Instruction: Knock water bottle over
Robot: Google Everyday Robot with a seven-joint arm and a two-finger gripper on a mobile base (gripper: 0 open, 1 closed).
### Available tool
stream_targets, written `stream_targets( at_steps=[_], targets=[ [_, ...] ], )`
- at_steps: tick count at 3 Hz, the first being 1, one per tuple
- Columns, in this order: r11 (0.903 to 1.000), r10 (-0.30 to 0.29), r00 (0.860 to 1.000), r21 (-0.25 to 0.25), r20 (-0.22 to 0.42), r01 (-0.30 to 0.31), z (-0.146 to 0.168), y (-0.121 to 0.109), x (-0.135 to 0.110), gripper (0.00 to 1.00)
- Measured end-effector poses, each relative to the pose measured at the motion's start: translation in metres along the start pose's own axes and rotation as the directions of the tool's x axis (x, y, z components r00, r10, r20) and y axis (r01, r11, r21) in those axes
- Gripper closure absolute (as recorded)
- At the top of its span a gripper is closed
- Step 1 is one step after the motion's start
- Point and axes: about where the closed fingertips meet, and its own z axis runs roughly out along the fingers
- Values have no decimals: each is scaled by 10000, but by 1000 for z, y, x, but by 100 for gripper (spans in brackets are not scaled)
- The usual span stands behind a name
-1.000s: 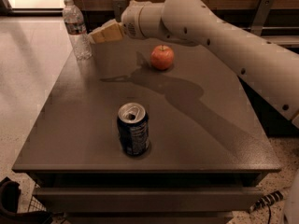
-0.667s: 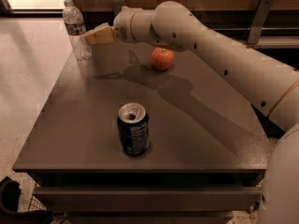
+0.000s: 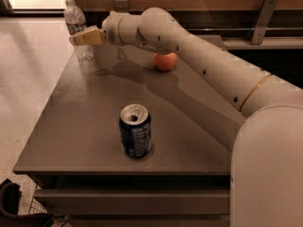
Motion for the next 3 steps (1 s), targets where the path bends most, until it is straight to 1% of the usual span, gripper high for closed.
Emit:
stream_targets(
  at_steps=[2, 3],
  targets=[
    [9992, -88, 9999, -385, 101, 91, 43, 3, -6, 0],
    [9979, -93, 9999, -642, 131, 101, 59, 9, -8, 26]
  ],
)
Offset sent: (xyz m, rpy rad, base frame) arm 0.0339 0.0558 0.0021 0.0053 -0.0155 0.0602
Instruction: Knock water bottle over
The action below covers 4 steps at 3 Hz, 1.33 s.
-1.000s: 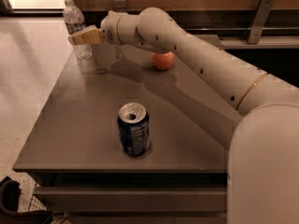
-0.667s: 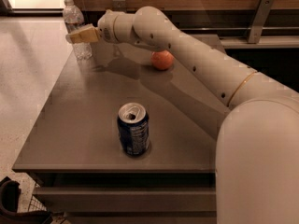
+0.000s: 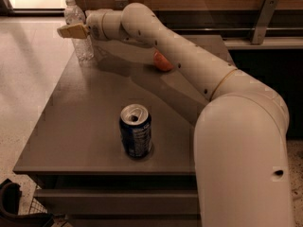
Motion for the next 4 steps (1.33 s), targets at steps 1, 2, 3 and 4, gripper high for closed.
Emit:
stream_targets(
  at_steps=[1, 2, 3, 4],
  targets=[
    [10000, 8, 10000, -23, -11, -8, 1, 2, 1, 49],
    [10000, 15, 10000, -59, -16, -15, 3, 4, 2, 73],
    [9999, 21, 10000, -99, -21, -21, 5, 6, 2, 96],
    [9999, 22, 9999, -144, -138, -24, 3, 7, 1, 100]
  ],
)
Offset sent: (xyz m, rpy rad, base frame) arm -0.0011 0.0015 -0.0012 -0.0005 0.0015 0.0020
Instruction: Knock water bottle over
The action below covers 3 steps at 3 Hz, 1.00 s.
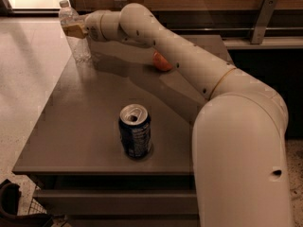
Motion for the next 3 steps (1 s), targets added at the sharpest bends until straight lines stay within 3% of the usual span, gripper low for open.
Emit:
stream_targets(
  at_steps=[1, 2, 3],
  targets=[
    [10000, -77, 9972, -11, -739, 76, -22, -3, -10, 100],
    [9997, -249, 9850, -4, -1709, 252, -55, -7, -26, 100],
    [9990, -436, 9615, -93, -2712, 427, -83, -12, -44, 100]
  ],
)
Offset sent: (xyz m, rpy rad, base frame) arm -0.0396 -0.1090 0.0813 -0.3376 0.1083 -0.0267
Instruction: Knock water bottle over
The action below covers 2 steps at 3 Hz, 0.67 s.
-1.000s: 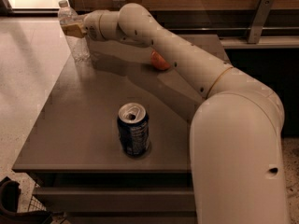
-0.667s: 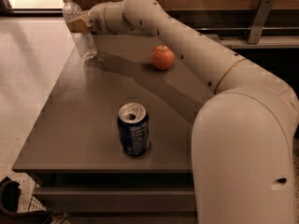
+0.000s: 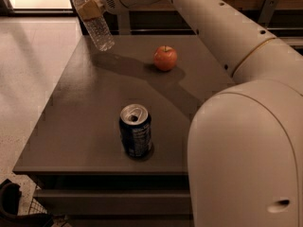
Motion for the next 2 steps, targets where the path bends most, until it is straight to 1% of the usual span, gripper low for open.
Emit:
stream_targets(
  at_steps=[1, 2],
  targets=[
    [9992, -262, 9941, -328, -1056, 228, -18, 4, -4, 100],
    [9946, -596, 9680, -969, -2438, 368, -23, 23, 9, 100]
  ],
)
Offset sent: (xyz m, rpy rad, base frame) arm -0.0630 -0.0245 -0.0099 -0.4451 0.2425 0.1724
